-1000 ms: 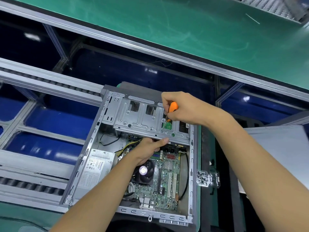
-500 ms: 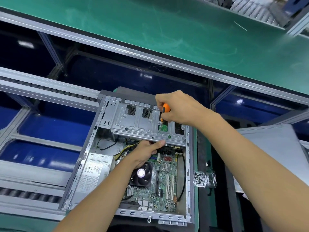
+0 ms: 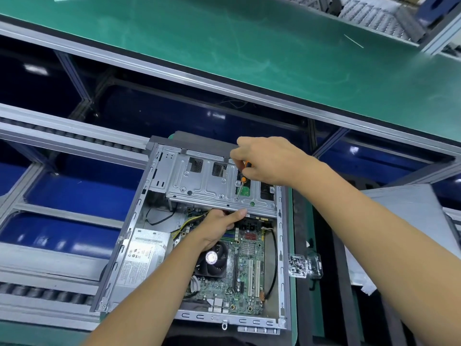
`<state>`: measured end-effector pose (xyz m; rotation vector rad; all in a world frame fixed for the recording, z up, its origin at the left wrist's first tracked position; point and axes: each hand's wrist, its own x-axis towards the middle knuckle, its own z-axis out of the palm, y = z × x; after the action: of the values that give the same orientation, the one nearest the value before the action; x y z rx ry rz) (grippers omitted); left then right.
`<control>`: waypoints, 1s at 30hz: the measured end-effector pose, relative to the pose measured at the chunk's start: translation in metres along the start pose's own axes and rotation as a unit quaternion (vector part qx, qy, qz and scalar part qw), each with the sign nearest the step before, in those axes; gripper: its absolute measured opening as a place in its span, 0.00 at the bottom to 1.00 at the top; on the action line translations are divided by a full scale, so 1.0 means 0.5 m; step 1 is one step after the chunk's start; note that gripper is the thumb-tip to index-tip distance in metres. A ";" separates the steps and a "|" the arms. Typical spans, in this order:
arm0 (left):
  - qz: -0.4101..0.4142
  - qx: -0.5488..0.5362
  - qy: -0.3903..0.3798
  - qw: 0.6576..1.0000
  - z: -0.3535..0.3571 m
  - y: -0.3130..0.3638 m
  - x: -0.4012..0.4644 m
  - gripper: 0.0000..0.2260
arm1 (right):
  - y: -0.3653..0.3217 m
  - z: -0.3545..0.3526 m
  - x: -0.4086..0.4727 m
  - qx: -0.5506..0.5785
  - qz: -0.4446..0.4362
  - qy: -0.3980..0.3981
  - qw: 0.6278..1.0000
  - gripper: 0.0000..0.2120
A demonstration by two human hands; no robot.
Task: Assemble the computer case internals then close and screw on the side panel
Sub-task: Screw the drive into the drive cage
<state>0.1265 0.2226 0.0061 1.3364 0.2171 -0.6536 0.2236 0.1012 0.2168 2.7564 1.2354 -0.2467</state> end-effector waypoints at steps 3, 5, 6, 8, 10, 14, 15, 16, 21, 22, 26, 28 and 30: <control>0.000 -0.007 0.008 1.000 0.002 0.000 -0.003 0.30 | 0.003 0.002 -0.005 -0.026 -0.006 0.007 1.000 0.03; 0.003 -0.001 0.014 1.000 0.003 0.000 -0.002 0.29 | 0.004 0.004 -0.008 -0.005 -0.004 -0.004 1.000 0.06; 0.005 0.000 0.015 1.000 0.003 0.001 -0.001 0.29 | 0.003 0.005 -0.009 0.014 -0.003 -0.010 1.000 0.08; 0.009 0.004 0.010 1.000 0.004 0.000 0.002 0.30 | 0.000 0.006 -0.010 0.047 -0.008 -0.021 0.999 0.13; 0.011 -0.002 0.005 1.000 0.005 0.000 0.002 0.29 | -0.003 0.007 -0.008 0.052 -0.020 -0.024 0.998 0.16; 0.004 -0.024 0.003 1.000 -0.002 -0.007 0.005 0.26 | -0.005 0.007 -0.004 -0.017 -0.030 0.005 0.999 0.08; -0.001 -0.023 0.005 1.000 -0.003 -0.009 0.005 0.26 | -0.004 0.007 -0.005 -0.030 -0.028 0.010 0.999 0.07; -0.006 -0.021 0.006 1.000 -0.003 -0.008 0.005 0.26 | -0.004 0.008 -0.008 -0.034 -0.027 0.013 0.999 0.06; -0.032 -0.035 0.012 0.999 -0.002 0.002 -0.001 0.27 | -0.008 0.000 -0.011 0.045 -0.033 -0.004 0.998 0.15; -0.031 -0.037 0.014 0.999 0.000 0.003 -0.001 0.27 | -0.010 -0.003 -0.010 0.063 -0.038 -0.018 0.997 0.16; -0.029 -0.032 0.017 0.999 0.004 0.006 -0.002 0.28 | -0.013 -0.004 -0.007 -0.013 -0.018 0.002 1.000 0.07; -0.021 -0.027 0.014 0.999 0.004 0.007 -0.004 0.26 | -0.013 -0.002 -0.012 -0.019 0.001 0.006 1.000 0.05; -0.018 -0.035 0.004 0.999 0.004 0.004 -0.002 0.24 | -0.016 -0.004 -0.014 0.016 -0.010 -0.005 1.000 0.06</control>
<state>0.1265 0.2214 0.0086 1.2704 0.2681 -0.6659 0.2133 0.1016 0.2199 2.7680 1.2674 -0.2831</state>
